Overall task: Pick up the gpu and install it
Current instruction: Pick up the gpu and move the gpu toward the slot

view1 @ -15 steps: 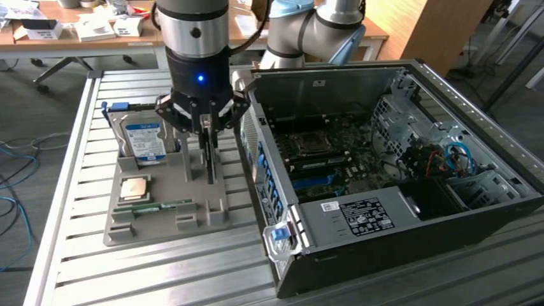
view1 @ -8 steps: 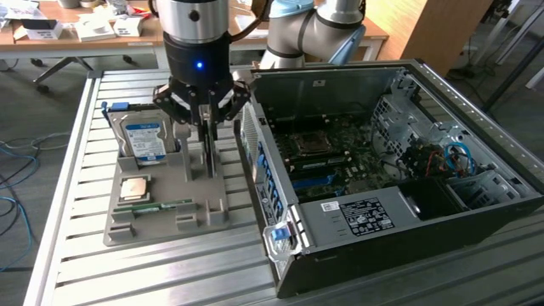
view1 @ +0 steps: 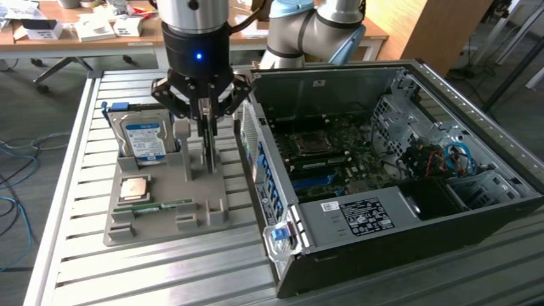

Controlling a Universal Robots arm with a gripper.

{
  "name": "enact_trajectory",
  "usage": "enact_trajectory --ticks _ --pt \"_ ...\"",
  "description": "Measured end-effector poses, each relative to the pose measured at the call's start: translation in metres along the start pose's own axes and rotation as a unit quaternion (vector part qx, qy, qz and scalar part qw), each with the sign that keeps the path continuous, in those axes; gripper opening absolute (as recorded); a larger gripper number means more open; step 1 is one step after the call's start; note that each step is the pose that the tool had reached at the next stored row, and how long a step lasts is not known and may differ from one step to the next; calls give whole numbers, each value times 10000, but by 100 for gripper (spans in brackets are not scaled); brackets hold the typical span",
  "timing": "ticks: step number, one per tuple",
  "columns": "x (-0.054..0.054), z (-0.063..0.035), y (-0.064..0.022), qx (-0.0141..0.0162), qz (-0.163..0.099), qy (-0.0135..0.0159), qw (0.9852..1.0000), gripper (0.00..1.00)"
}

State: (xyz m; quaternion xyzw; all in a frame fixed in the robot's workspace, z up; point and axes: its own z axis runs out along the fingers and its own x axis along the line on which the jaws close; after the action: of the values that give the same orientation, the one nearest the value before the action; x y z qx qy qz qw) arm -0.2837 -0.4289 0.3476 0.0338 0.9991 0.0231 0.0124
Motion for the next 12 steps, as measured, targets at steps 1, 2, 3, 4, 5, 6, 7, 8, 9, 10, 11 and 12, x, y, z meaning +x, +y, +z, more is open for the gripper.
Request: enact_trajectory --ticks 1,2,3,4,5,6,7,8,9,10,11,12 --pt "0 -9 1 -1 0 0 10000 26" --pt "0 -18 1 0 0 0 10000 26" --pt "0 -26 1 0 0 0 10000 26" --pt "-1 -31 1 -1 0 -1 10000 26" --pt "-1 -37 2 0 0 -1 10000 26" --pt "-1 -43 2 0 0 0 10000 26" --pt "-1 -49 2 0 0 0 10000 26" --pt "-1 -53 2 -1 0 -1 10000 26" --pt "-1 -58 3 0 0 0 10000 26" --pt "-1 -63 3 0 0 0 10000 26" --pt "-1 -68 3 0 0 0 10000 26" --pt "-2 -72 3 0 0 0 10000 26"
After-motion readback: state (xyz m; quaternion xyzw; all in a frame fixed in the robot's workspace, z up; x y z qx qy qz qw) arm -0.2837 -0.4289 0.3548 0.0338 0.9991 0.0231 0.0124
